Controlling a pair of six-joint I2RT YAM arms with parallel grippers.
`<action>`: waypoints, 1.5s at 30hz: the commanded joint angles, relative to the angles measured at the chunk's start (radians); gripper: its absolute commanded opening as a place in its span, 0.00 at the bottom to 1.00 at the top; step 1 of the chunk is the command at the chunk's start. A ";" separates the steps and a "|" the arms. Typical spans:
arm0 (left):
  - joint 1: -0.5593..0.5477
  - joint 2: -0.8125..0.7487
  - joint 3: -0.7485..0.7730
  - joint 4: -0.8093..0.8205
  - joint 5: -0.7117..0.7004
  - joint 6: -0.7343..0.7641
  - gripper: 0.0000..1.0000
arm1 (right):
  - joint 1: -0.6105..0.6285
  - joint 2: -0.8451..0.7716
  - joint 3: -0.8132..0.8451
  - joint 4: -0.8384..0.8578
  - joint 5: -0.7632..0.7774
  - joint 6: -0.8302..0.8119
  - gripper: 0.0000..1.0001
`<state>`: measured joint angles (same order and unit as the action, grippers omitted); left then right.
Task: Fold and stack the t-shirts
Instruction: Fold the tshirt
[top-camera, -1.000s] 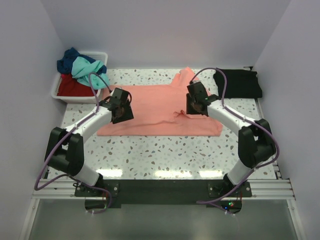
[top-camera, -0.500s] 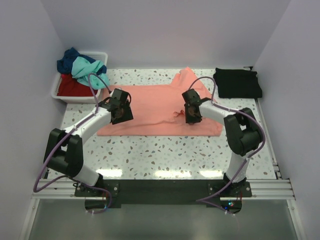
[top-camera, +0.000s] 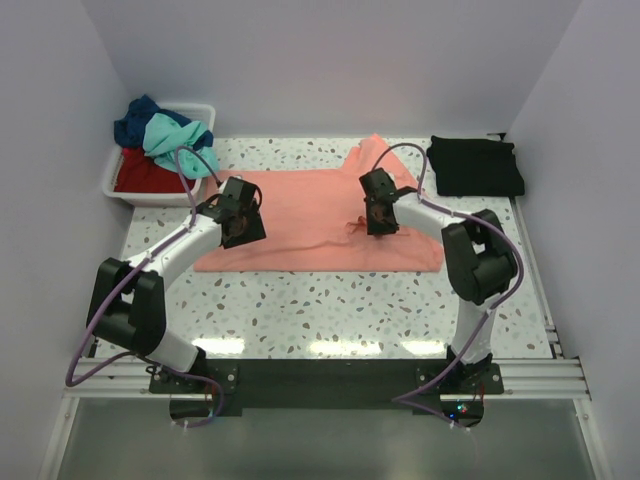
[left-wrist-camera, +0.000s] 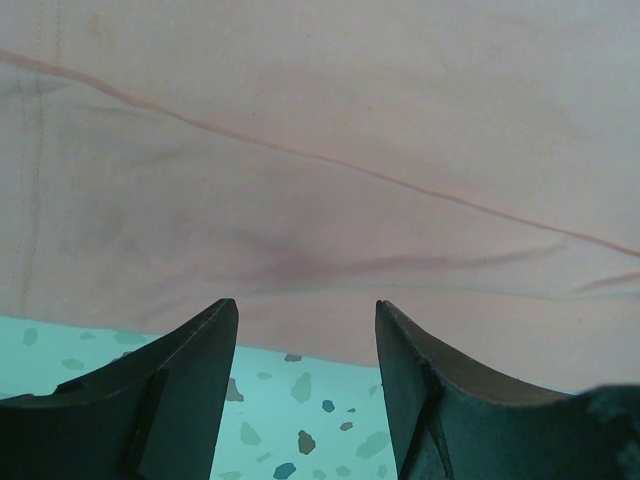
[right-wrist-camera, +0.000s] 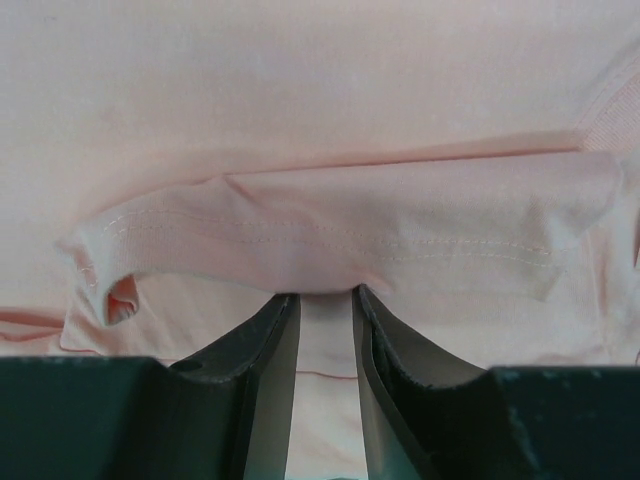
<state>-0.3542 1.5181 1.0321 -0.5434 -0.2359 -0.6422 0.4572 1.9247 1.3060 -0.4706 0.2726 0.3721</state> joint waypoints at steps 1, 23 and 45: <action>0.003 -0.027 0.003 -0.003 -0.014 0.009 0.62 | -0.011 0.023 0.053 0.012 0.039 -0.021 0.31; 0.003 -0.026 0.009 -0.018 -0.019 0.009 0.63 | -0.034 0.174 0.338 0.033 0.056 -0.074 0.27; 0.004 0.046 -0.041 -0.063 -0.178 -0.108 0.66 | -0.109 -0.125 -0.053 -0.007 0.018 -0.035 0.39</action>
<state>-0.3538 1.5299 1.0168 -0.6003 -0.3759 -0.7013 0.4030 1.8832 1.3437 -0.4870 0.3229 0.3019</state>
